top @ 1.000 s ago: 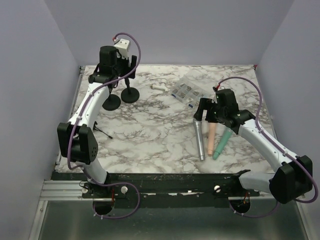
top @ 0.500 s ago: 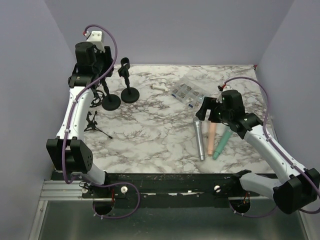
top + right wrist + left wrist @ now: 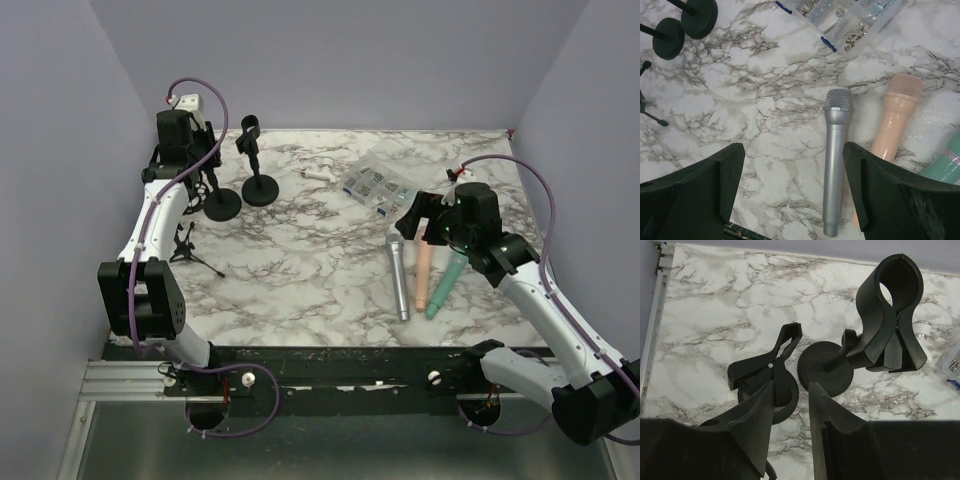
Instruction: Remove the microphone from the stand
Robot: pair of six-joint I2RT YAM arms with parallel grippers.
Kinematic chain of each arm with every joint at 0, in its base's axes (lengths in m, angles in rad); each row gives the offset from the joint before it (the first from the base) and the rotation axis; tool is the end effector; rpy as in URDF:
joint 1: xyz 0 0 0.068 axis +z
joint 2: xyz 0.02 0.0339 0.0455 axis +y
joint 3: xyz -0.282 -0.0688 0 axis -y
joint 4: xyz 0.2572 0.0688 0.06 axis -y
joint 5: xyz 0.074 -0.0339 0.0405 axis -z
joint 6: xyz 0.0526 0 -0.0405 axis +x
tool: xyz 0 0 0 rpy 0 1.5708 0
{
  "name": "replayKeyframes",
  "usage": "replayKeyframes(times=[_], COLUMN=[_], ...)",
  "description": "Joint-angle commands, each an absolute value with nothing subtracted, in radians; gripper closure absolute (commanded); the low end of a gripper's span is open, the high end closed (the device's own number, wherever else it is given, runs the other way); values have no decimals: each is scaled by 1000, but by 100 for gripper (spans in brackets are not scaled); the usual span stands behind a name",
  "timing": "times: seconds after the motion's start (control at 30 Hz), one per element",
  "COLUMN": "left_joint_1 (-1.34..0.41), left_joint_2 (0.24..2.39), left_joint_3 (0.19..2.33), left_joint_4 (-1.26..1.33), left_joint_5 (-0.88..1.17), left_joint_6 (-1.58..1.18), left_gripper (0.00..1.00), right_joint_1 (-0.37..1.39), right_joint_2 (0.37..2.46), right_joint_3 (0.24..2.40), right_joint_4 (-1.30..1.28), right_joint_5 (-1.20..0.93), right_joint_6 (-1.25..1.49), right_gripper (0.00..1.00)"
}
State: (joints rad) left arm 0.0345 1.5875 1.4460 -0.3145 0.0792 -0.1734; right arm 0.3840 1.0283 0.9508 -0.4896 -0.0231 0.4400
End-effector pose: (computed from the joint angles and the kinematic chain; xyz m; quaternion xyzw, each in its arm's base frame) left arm 0.4012 0.0097 0.3629 -0.0672 0.8456 -0.0702 0.5250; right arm 0.2242 0.0919 0.3269 0.0190 0.8764 0.2019 0.4367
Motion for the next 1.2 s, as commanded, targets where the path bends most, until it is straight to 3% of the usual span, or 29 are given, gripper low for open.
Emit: replayKeyframes(times=[0.0,0.2,0.37,0.53,0.67,1.17], left_joint_1=[48,48,48,46,41,-105], left_joint_2=[1614,1608,1559,1489,1393,799], left_joint_3=[1387,1391,1460,1512,1489,1113], left_joint_4=[-276,-285,-333,-374,-370,-258], left_joint_5=[78,93,112,179,253,504], left_joint_6=[-210,-223,-214,-216,-236,-339], left_gripper=[66,63,38,26,21,13], right_joint_1=[377,377,377,377,377,377], right_joint_2=[1005,976,952,931,885,620], right_joint_3=[963,971,980,985,985,1095], right_joint_4=[-506,-520,-526,-530,-535,-616], right_joint_5=[-5,-5,23,45,80,231], right_joint_6=[448,449,442,442,442,393], right_gripper=[13,13,11,4,0,0])
